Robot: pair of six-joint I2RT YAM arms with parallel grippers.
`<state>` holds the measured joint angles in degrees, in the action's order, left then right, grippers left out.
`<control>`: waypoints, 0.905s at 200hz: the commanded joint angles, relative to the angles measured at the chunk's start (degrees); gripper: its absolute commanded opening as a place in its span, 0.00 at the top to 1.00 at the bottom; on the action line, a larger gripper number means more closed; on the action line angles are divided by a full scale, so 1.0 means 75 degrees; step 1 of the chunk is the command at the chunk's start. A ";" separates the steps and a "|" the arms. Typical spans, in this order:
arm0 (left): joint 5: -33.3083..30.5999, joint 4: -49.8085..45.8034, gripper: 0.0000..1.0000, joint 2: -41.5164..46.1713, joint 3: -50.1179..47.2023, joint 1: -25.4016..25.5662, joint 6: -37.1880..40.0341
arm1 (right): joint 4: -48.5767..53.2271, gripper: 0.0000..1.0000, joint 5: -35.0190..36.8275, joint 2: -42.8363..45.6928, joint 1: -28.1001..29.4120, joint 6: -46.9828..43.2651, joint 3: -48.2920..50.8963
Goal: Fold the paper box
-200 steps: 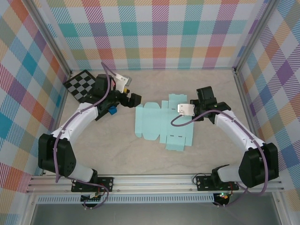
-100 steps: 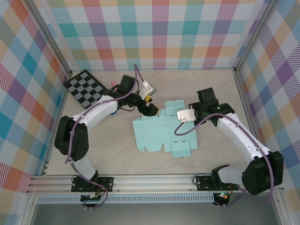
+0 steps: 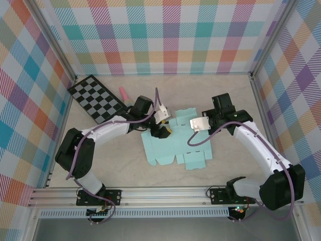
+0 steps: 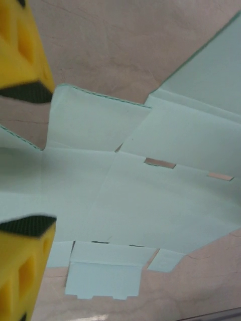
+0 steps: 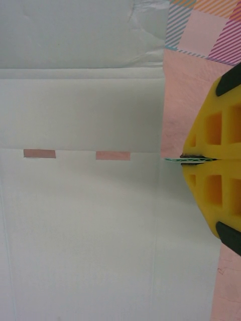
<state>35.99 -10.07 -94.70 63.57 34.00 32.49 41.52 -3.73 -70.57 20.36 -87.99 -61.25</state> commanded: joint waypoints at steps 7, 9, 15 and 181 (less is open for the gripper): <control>0.0625 -0.0149 0.52 -0.0320 0.0886 0.0014 0.0636 | 0.0138 0.99 -0.0390 0.0249 0.0039 -0.0175 -0.0178; 0.0665 -0.0185 0.52 -0.0364 0.0940 0.0014 0.0642 | 0.0110 0.99 -0.0402 0.0255 0.0039 -0.0166 -0.0168; 0.0786 -0.0216 0.52 -0.0449 0.1036 0.0014 0.0620 | 0.0032 0.99 -0.0426 0.0250 0.0039 -0.0115 -0.0154; 0.0910 0.1390 1.00 -0.0397 0.0385 -0.0240 -0.0789 | -0.1049 0.31 -0.2340 0.0769 -0.0986 0.4408 -0.0392</control>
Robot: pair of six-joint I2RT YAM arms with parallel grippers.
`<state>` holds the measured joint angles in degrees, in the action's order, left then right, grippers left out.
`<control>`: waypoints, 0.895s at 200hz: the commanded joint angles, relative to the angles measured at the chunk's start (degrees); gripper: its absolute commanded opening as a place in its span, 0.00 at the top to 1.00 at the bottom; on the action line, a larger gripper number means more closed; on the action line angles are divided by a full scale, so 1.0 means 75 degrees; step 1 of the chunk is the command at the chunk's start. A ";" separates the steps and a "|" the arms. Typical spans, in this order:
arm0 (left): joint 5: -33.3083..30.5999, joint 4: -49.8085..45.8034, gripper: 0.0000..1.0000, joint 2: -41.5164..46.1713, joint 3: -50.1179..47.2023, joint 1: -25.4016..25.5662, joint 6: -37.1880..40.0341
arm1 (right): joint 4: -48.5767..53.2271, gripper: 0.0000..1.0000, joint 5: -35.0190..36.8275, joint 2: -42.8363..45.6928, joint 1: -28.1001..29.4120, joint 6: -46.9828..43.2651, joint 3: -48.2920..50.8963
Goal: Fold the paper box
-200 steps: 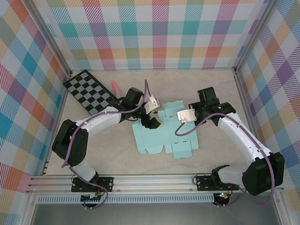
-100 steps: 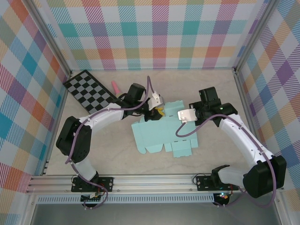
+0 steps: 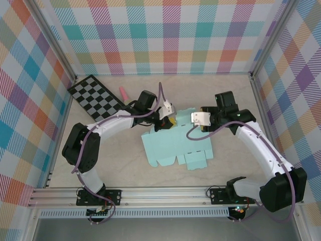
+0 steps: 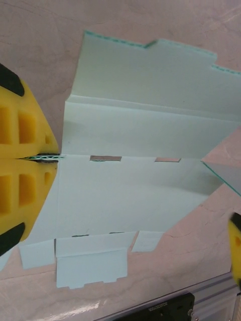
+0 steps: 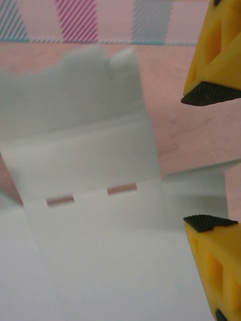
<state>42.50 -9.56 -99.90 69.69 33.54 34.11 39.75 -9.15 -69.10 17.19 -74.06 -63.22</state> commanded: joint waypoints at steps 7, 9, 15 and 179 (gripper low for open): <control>0.0002 0.1575 1.00 0.0335 -0.0548 -0.0205 -0.1177 | -0.1116 0.30 -0.1907 0.0664 -0.0778 0.3055 0.0045; 0.0001 0.1649 1.00 0.0341 -0.0579 -0.0221 -0.1206 | -0.1166 0.30 -0.1997 0.0675 -0.0853 0.3192 0.0073; 0.0014 0.1819 1.00 0.0347 -0.0657 -0.0246 -0.1307 | -0.1214 0.30 -0.2309 0.0654 -0.1129 0.3516 0.0122; -0.0336 0.4896 1.00 0.0025 -0.1989 -0.0570 -0.3261 | -0.1571 0.64 -0.4610 -0.3149 -0.1925 0.4970 0.0130</control>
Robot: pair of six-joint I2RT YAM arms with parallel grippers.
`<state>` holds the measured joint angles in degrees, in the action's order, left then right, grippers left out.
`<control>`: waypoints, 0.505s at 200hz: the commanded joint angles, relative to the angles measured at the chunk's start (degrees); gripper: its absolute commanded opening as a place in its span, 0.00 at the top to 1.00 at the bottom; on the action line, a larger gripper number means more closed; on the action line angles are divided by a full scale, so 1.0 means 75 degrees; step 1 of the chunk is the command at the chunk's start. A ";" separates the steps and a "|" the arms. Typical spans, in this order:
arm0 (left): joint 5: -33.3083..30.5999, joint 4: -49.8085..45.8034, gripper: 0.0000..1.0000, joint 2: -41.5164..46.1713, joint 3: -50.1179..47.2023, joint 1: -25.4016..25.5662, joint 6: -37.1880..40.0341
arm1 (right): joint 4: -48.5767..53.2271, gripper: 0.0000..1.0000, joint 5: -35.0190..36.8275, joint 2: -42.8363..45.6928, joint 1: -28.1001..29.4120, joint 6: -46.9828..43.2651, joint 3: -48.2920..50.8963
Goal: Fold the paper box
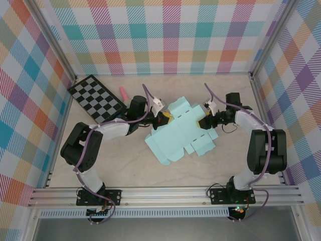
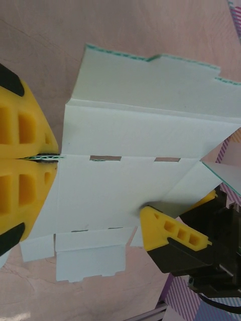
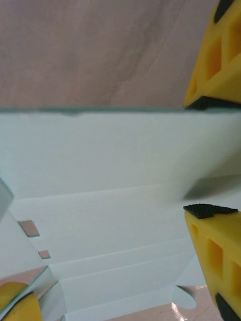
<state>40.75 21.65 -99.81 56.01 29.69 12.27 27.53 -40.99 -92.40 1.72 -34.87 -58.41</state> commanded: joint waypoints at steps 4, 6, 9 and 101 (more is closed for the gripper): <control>-0.0119 0.0770 1.00 0.0004 -0.0184 -0.0057 -0.0378 | 0.0102 0.71 -0.0325 -0.0045 0.0172 -0.0302 -0.0565; -0.0138 0.0776 1.00 -0.0002 -0.0190 -0.0057 -0.0396 | 0.0129 0.74 -0.0295 -0.0044 0.0194 -0.0335 -0.0584; -0.0181 0.0800 1.00 -0.0010 -0.0202 -0.0057 -0.0425 | 0.0177 0.79 -0.0227 -0.0043 0.0222 -0.0372 -0.0640; -0.0251 0.1123 0.58 0.1025 -0.1034 -0.0482 -0.1698 | 0.2727 1.00 0.2552 0.0020 0.1285 -0.3340 -0.2081</control>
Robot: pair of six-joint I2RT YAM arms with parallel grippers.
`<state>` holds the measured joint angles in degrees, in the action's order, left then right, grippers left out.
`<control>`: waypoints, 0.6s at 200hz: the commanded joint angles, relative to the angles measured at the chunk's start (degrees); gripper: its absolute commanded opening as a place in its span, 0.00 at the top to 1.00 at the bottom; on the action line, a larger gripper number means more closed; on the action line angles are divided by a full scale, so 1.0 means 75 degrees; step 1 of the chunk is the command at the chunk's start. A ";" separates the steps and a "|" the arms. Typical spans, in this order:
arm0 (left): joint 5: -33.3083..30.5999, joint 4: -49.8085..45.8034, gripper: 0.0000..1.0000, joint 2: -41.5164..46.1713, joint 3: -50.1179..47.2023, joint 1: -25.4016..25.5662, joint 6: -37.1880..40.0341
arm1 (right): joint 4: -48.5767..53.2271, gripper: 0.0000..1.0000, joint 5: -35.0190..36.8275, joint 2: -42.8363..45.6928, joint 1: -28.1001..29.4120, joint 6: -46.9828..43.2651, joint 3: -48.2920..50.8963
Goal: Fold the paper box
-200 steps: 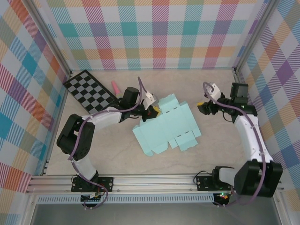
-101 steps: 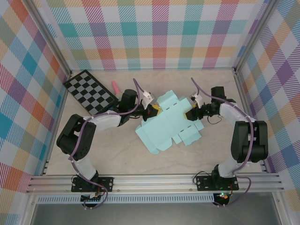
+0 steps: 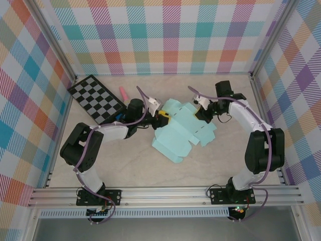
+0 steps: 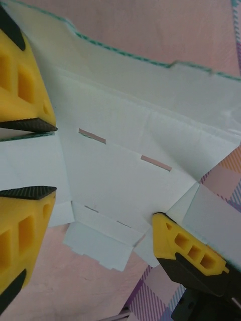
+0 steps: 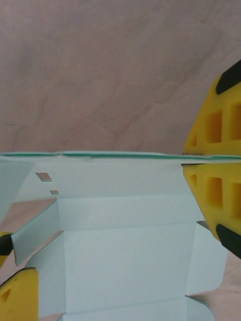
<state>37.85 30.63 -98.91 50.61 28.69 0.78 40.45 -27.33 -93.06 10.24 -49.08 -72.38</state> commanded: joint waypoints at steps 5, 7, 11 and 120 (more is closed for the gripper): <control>0.0069 -0.0251 0.56 0.1116 -0.0412 -0.0417 -0.0104 | 0.1226 1.00 0.0710 0.0145 0.0163 -0.1631 -0.0305; 0.0044 -0.0319 0.55 0.1214 -0.0432 -0.0462 -0.0080 | 0.1324 1.00 0.0699 0.0163 0.0177 -0.1714 -0.0347; 0.0039 -0.0449 0.54 0.1400 -0.0500 -0.0531 -0.0018 | 0.1524 1.00 0.0654 0.0172 0.0178 -0.1851 -0.0462; -0.0155 -0.3908 0.43 0.2435 -0.0567 -0.0884 0.3591 | 0.0739 0.96 0.2272 0.0363 0.1597 -0.3834 0.0380</control>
<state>37.63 5.98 -78.04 46.06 21.67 19.64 49.56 -13.19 -92.55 20.16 -73.21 -73.14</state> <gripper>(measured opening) 0.540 0.062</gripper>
